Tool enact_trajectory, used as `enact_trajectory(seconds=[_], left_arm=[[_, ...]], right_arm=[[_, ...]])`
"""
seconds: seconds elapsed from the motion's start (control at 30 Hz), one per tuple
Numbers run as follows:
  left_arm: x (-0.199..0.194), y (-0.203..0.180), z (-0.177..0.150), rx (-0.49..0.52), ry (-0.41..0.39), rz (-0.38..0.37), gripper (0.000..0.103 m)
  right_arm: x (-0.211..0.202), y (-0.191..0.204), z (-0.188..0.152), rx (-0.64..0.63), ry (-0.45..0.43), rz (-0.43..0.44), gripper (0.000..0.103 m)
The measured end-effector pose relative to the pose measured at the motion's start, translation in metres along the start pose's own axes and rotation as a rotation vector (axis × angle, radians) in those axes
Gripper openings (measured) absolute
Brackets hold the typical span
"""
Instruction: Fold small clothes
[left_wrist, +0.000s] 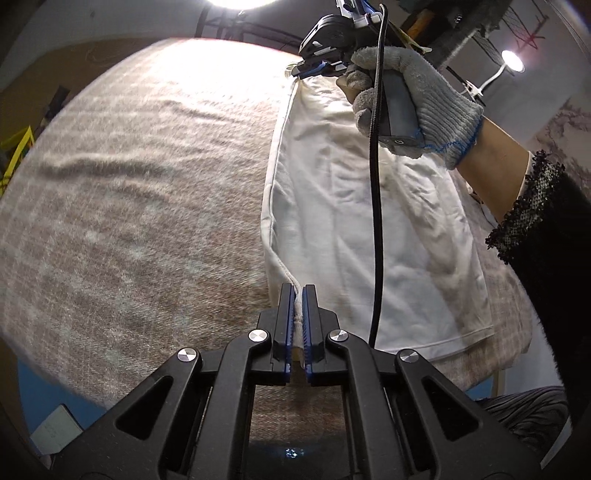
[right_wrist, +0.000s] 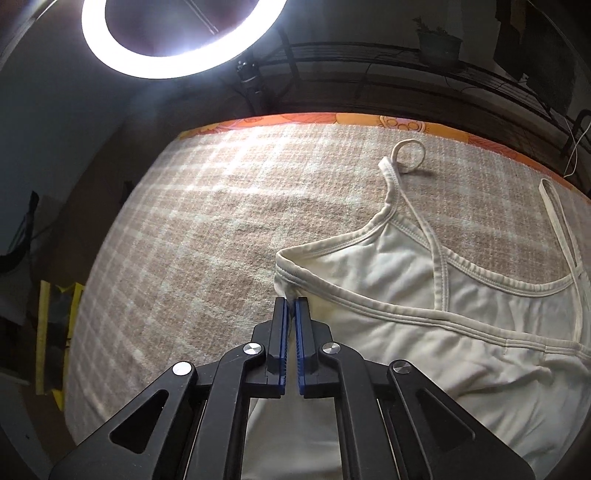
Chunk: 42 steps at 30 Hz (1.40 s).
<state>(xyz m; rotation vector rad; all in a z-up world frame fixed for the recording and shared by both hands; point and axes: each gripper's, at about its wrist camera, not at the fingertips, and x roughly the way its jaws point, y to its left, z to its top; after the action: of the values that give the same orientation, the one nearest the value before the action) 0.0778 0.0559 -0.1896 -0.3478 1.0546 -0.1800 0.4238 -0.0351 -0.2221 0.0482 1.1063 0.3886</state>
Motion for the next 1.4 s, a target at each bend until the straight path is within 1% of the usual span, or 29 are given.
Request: enact_trajectory(seconds=[0.13,0.33,0.4,0.5,0.63,0.73,0.87,0.97,1.1,1.17,1.23,1.3,1.37,1.4], left_arm=[[-0.005,-0.013,-0.003,0.041,-0.016,-0.014,0.002],[-0.007,-0.048,-0.005,0.115,-0.015,-0.073,0.002],[-0.002,-0.061,-0.006,0.138,-0.004,-0.088,0.002],[0.014,-0.079,-0.008,0.159,0.040,-0.105,0.002],[0.030,-0.093,-0.010,0.179,0.088,-0.120,0.002],[0.039,-0.098,-0.012,0.183,0.111,-0.121,0.002],[0.053,-0.101,-0.013,0.163,0.147,-0.134,0.002],[0.062,-0.105,-0.014,0.144,0.176,-0.165,0.002],[0.065,-0.114,-0.017,0.177,0.179,-0.147,0.002],[0.060,-0.116,-0.019,0.200,0.180,-0.141,0.003],[0.052,-0.117,-0.022,0.211,0.180,-0.150,0.016],[0.041,-0.113,-0.025,0.216,0.169,-0.159,0.023],[0.028,-0.109,-0.029,0.218,0.154,-0.182,0.023],[0.021,-0.107,-0.031,0.226,0.145,-0.187,0.023]], right_arm=[[-0.023,-0.017,-0.001,0.005,-0.034,0.008,0.003],[-0.042,-0.052,-0.006,0.020,-0.061,-0.007,0.003],[-0.050,-0.065,-0.008,0.027,-0.070,-0.009,0.003],[-0.052,-0.085,-0.012,0.043,-0.071,-0.028,0.003],[-0.046,-0.104,-0.016,0.055,-0.056,-0.052,0.003],[-0.036,-0.112,-0.019,0.059,-0.039,-0.062,0.003],[-0.021,-0.113,-0.022,0.057,-0.022,-0.082,0.003],[-0.014,-0.115,-0.024,0.057,-0.021,-0.099,0.003],[-0.017,-0.114,-0.026,0.044,-0.019,-0.112,0.004],[-0.029,-0.115,-0.028,0.036,-0.028,-0.121,0.005],[-0.050,-0.120,-0.031,0.039,-0.062,-0.128,0.008],[-0.075,-0.126,-0.035,0.052,-0.097,-0.108,0.008],[-0.105,-0.136,-0.043,0.076,-0.138,-0.090,0.009],[-0.118,-0.140,-0.048,0.089,-0.155,-0.082,0.012]])
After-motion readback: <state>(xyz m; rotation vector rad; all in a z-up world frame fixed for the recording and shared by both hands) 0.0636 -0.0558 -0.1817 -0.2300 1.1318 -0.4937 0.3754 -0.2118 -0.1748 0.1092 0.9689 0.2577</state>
